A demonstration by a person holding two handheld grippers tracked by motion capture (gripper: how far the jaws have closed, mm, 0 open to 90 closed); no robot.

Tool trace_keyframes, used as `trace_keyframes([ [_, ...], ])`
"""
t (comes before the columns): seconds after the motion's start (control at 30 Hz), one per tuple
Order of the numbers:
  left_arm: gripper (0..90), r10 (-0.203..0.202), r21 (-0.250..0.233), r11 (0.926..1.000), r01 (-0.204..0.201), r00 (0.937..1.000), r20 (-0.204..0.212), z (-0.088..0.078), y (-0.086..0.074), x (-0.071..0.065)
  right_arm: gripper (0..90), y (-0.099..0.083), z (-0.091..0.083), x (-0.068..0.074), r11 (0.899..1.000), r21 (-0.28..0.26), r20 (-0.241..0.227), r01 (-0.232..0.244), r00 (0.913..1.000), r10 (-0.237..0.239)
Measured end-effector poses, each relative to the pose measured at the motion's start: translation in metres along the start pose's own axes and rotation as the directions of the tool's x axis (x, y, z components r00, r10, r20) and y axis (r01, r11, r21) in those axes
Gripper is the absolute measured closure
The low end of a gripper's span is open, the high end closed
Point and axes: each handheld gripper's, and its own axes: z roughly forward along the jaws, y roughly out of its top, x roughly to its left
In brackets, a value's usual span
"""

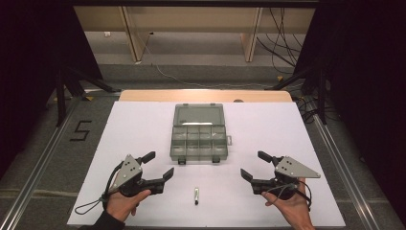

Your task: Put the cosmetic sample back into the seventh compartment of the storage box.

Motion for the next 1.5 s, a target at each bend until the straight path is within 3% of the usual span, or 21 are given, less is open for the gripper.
trace_keyframes([
  [0.47,15.9,0.0,0.003,1.0,0.0,1.0,-0.002,0.0,0.0,0.0,15.8,0.001,0.001,0.0,1.0,-0.013,-0.02,0.0,0.9998,0.0],
  [0.57,15.9,0.0,0.004,1.0,0.0,1.0,-0.003,0.0,0.0,0.0,15.8,0.005,0.0,0.001,0.999,0.028,-0.032,0.025,0.9992,-0.024],
  [0.63,15.9,0.0,0.004,1.0,0.0,1.0,-0.004,0.0,0.0,0.0,15.8,0.006,0.002,0.001,0.999,0.028,-0.044,0.033,0.9986,-0.031],
  [0.7,15.9,0.0,0.004,1.0,0.0,1.0,-0.005,0.0,0.0,0.0,15.8,0.012,0.004,0.003,0.996,0.054,-0.081,0.074,0.9942,-0.07],
  [0.77,15.9,-0.005,0.005,1.0,0.005,1.0,-0.006,0.0,0.0,0.0,15.8,0.017,0.006,0.004,0.99,0.069,-0.091,0.12,0.9894,-0.114],
  [0.9,15.9,-0.004,0.008,1.0,0.004,1.0,-0.006,0.001,-0.001,0.0,16.1,0.022,0.013,0.01,0.975,0.12,-0.168,0.186,0.972,-0.164],
  [0.93,15.9,-0.004,0.008,1.0,0.004,1.0,-0.006,0.001,-0.001,0.0,16.1,0.022,0.013,0.01,0.975,0.12,-0.168,0.186,0.972,-0.164],
  [0.97,15.9,-0.004,0.008,1.0,0.004,1.0,-0.006,0.0,-0.001,0.0,16.0,0.023,0.017,0.013,0.965,0.157,-0.199,0.213,0.9634,-0.18],
  [1.0,15.9,-0.005,0.007,1.0,0.005,1.0,-0.006,0.0,0.0,0.0,16.0,0.023,0.02,0.014,0.96,0.17,-0.219,0.224,0.958,-0.185],
  [1.03,15.9,-0.005,0.007,1.0,0.005,1.0,-0.006,0.0,0.0,0.0,16.0,0.023,0.02,0.014,0.96,0.17,-0.219,0.224,0.958,-0.185],
  [1.07,15.9,-0.005,0.006,1.0,0.005,1.0,-0.006,0.0,0.0,0.0,15.9,0.025,0.026,0.018,0.946,0.201,-0.252,0.253,0.9469,-0.2],
  [1.17,15.9,-0.005,0.007,1.0,0.005,1.0,-0.007,0.0,-0.001,0.0,16.1,0.026,0.034,0.023,0.923,0.25,-0.315,0.292,0.9259,-0.208],
  [1.2,15.9,-0.005,0.007,1.0,0.005,1.0,-0.007,0.0,-0.001,0.0,16.1,0.026,0.034,0.023,0.923,0.25,-0.315,0.292,0.9259,-0.208],
  [1.23,15.9,-0.004,0.007,1.0,0.005,1.0,-0.006,0.0,-0.001,0.0,16.1,0.026,0.04,0.028,0.902,0.277,-0.353,0.332,0.9078,-0.226],
  [1.3,15.9,-0.005,0.008,1.0,0.005,1.0,-0.007,0.0,-0.001,0.0,16.1,0.025,0.046,0.033,0.882,0.302,-0.384,0.361,0.8932,-0.234],
  [1.37,15.9,-0.006,0.008,1.0,0.006,1.0,-0.007,0.0,-0.001,0.001,16.1,0.025,0.052,0.037,0.863,0.318,-0.405,0.393,0.8792,-0.251],
  [1.5,15.9,-0.006,0.008,1.0,0.006,1.0,-0.007,0.0,-0.001,0.001,16.4,0.026,0.064,0.047,0.832,0.343,-0.43,0.435,0.8607,-0.273],
])
